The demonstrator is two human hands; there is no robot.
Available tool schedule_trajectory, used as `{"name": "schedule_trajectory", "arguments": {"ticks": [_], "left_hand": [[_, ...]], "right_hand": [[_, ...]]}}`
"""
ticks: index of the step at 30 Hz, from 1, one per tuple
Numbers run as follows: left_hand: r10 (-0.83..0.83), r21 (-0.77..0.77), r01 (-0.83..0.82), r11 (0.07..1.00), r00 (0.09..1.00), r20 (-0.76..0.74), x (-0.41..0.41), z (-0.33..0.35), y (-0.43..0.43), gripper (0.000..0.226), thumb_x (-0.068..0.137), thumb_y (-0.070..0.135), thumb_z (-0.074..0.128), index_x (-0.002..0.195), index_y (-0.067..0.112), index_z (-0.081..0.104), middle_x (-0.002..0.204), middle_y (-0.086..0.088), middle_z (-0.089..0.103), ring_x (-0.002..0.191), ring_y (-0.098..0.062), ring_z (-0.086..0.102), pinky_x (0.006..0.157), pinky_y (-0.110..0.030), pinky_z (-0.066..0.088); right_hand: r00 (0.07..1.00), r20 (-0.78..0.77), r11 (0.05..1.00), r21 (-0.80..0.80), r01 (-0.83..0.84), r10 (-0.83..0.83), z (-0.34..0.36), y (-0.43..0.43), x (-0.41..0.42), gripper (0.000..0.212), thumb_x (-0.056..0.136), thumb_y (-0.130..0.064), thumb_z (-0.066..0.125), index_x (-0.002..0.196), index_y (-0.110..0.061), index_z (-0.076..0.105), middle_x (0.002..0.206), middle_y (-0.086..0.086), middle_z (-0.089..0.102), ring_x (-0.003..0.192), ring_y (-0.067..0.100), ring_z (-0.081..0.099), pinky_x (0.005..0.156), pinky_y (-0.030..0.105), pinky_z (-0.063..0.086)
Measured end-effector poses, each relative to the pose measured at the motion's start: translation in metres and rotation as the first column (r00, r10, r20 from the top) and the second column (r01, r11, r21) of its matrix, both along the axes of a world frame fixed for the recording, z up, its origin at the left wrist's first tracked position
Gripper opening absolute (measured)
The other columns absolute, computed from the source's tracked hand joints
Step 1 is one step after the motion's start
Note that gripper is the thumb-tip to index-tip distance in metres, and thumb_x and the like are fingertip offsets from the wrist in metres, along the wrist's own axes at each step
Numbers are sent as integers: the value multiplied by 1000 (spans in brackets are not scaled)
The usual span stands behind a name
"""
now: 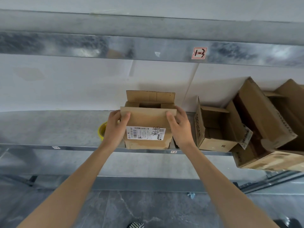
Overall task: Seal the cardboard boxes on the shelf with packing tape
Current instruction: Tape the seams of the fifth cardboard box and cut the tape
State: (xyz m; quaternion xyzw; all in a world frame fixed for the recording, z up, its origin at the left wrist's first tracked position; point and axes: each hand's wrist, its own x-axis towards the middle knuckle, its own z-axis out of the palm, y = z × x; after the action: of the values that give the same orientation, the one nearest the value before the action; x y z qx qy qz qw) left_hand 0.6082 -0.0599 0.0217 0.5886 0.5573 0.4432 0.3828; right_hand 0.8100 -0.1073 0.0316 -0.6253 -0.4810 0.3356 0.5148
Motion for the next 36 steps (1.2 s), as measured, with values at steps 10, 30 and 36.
{"name": "schedule_trajectory", "arguments": {"ticks": [10, 30, 36], "left_hand": [[-84, 167, 184, 969, 875, -476, 0, 22, 43, 84, 86, 9, 55, 152, 26, 4, 157, 3, 15, 143, -18, 11, 113, -34, 16], [-113, 146, 183, 972, 913, -392, -6, -4, 44, 33, 98, 30, 48, 128, 22, 59, 152, -5, 32, 128, -12, 41, 90, -9, 23], [-166, 124, 228, 966, 910, -380, -2, -4, 46, 34, 99, 25, 46, 130, 16, 57, 154, -6, 28, 131, -17, 40, 94, -13, 25]], "right_hand": [[996, 84, 998, -52, 40, -35, -2, 24, 4, 69, 93, -17, 58, 148, -34, 19, 146, -6, 37, 127, 17, 43, 106, 38, 41], [560, 797, 971, -141, -192, 226, 24, 57, -20, 47, 96, -20, 41, 142, -22, 40, 157, 3, 21, 144, 24, 11, 114, 45, 9], [539, 766, 936, -286, -205, 351, 13, 69, -39, 44, 101, -34, 32, 144, -28, 35, 156, -5, 25, 144, 20, 15, 115, 45, 8]]}}
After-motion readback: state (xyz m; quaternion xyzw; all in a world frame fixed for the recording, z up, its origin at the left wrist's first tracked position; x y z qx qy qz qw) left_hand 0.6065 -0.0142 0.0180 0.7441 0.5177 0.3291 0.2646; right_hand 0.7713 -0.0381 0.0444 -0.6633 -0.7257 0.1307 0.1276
